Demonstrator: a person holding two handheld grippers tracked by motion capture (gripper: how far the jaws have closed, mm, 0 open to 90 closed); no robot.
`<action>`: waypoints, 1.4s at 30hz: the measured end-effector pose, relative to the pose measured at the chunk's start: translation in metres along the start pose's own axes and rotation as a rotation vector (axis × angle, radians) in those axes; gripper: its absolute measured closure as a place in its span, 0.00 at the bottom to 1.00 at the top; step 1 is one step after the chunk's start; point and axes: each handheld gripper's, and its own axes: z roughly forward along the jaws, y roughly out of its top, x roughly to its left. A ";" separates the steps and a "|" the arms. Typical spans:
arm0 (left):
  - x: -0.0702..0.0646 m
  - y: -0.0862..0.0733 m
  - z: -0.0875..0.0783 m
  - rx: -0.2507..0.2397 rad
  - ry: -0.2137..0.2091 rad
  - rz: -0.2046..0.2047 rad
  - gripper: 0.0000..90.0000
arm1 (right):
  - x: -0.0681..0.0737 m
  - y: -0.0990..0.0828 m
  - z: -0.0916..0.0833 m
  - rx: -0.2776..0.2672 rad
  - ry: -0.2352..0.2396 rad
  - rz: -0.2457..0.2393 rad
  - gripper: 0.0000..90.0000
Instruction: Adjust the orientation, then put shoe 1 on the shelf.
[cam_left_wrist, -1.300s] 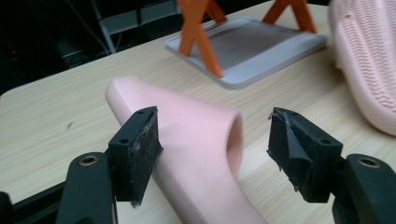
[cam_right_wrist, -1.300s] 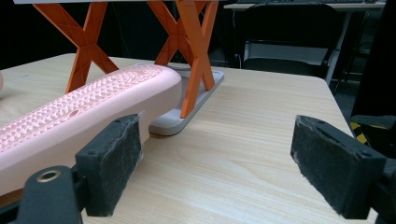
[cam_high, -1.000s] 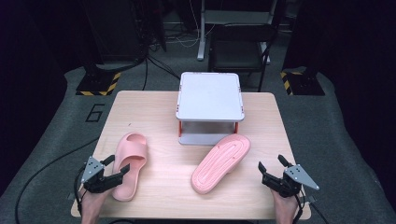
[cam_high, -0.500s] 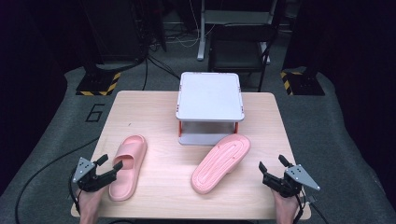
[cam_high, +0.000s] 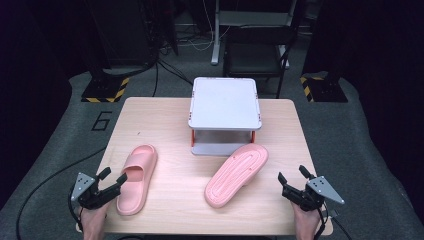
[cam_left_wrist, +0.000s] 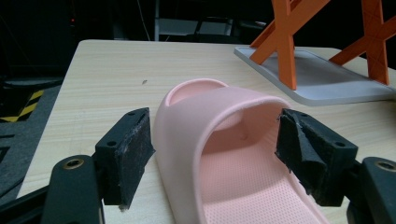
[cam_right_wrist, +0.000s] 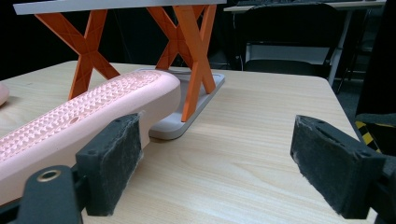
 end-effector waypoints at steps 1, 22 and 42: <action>-0.001 -0.001 0.001 -0.008 0.002 -0.004 0.29 | 0.000 0.000 0.000 0.003 -0.002 -0.001 0.18; 0.003 -0.009 0.028 0.172 0.036 0.031 0.47 | 0.004 0.000 0.002 0.024 0.008 -0.015 0.18; 0.002 -0.001 0.037 0.200 0.107 0.050 0.89 | 0.015 0.081 0.042 -0.013 0.153 -0.017 0.21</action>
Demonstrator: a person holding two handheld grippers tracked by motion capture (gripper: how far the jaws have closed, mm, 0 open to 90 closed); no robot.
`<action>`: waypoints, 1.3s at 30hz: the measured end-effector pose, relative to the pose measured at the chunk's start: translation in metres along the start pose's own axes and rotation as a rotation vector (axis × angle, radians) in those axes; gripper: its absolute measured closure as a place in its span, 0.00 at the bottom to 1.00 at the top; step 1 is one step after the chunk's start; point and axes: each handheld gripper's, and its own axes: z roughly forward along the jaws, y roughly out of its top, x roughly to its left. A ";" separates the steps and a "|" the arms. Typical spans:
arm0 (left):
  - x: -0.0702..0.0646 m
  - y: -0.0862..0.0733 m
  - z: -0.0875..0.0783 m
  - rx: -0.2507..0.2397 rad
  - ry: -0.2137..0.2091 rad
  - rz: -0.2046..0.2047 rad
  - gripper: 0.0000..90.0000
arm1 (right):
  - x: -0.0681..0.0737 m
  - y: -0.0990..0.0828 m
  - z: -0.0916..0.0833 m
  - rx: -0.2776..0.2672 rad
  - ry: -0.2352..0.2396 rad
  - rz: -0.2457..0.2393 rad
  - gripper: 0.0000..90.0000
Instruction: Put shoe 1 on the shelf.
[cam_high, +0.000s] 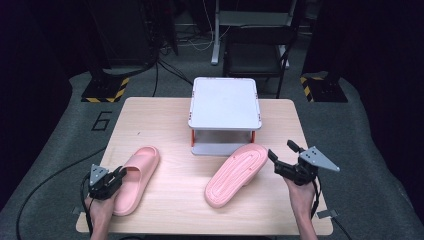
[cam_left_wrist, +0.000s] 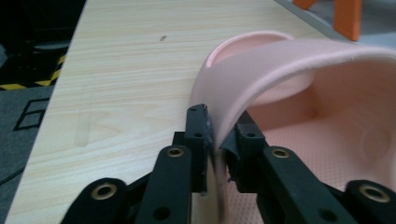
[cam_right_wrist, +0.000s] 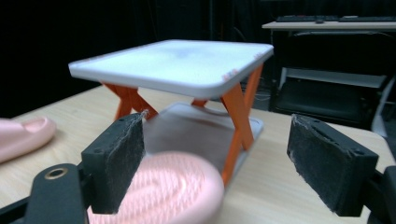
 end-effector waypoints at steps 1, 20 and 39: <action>-0.002 0.001 0.000 -0.014 -0.006 -0.002 0.90 | -0.001 0.005 0.004 0.005 0.008 0.005 0.21; -0.100 0.048 0.051 -0.038 -0.218 0.140 0.90 | -0.013 0.070 0.136 0.213 0.169 -0.021 0.22; -0.176 0.088 0.139 -0.018 -0.123 0.080 0.89 | -0.011 0.057 0.150 0.248 0.104 -0.069 0.23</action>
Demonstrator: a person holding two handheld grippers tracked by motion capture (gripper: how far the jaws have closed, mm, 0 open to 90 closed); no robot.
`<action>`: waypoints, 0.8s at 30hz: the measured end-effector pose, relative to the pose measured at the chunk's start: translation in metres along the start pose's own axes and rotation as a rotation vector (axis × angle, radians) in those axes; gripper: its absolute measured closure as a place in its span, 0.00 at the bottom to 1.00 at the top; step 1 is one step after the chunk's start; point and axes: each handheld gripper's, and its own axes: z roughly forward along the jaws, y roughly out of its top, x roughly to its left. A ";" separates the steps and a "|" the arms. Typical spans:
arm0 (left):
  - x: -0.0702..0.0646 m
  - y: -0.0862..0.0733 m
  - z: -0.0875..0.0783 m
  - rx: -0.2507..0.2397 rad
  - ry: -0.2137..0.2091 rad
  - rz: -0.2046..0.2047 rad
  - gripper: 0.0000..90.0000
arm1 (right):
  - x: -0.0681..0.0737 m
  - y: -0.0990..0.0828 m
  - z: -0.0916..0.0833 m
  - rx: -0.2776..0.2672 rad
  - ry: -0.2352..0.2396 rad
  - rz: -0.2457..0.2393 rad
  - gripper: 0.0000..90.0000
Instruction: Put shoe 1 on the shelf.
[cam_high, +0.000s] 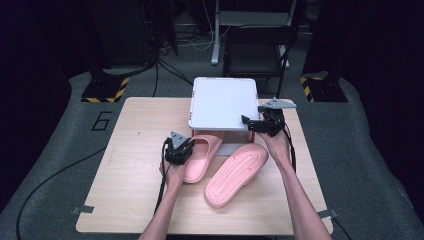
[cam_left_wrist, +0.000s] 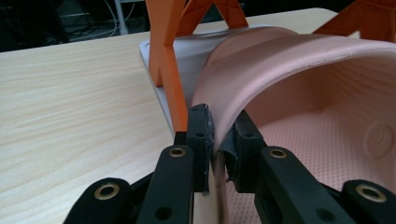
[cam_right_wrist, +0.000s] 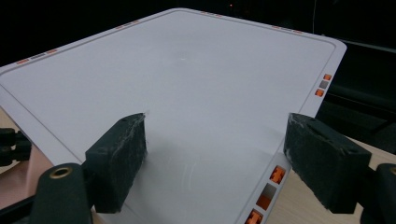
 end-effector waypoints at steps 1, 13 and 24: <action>-0.002 0.000 0.005 -0.015 0.015 -0.008 0.89 | 0.000 0.000 0.000 0.005 -0.001 -0.005 0.23; -0.013 -0.001 0.029 -0.008 0.057 -0.116 0.87 | 0.001 -0.002 -0.002 -0.007 -0.011 0.010 0.23; -0.016 0.000 0.039 -0.018 0.088 -0.164 0.80 | 0.000 -0.002 -0.002 -0.013 -0.012 0.013 0.23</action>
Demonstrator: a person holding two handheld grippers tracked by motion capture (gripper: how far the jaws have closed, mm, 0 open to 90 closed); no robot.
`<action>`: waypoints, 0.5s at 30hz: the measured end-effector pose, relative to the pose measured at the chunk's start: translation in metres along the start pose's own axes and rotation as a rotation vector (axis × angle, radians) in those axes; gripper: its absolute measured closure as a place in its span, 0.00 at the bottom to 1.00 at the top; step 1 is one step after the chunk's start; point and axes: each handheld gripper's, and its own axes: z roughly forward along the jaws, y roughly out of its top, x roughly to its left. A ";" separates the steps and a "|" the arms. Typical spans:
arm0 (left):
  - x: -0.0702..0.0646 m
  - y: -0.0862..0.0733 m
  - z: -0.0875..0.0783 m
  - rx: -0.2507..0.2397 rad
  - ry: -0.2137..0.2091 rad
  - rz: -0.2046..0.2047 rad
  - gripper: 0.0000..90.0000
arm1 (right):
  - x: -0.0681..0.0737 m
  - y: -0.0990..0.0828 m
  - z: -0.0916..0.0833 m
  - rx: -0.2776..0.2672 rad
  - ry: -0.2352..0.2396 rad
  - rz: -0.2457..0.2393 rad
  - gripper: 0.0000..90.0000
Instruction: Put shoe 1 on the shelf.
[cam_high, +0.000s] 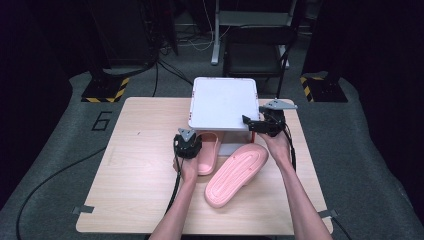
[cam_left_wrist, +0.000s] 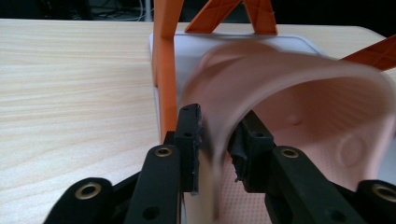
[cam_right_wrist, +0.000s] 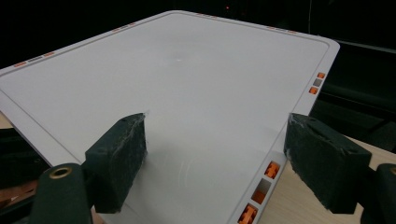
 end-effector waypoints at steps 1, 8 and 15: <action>0.002 0.001 -0.002 -0.010 -0.023 -0.010 0.78 | 0.000 0.000 0.000 0.000 0.000 -0.003 0.23; 0.016 0.005 -0.027 -0.036 -0.226 0.061 0.52 | -0.006 -0.003 -0.002 0.018 0.013 0.043 0.21; 0.033 -0.009 -0.064 0.035 -0.401 0.239 0.21 | -0.003 -0.001 -0.005 -0.003 -0.002 0.011 0.24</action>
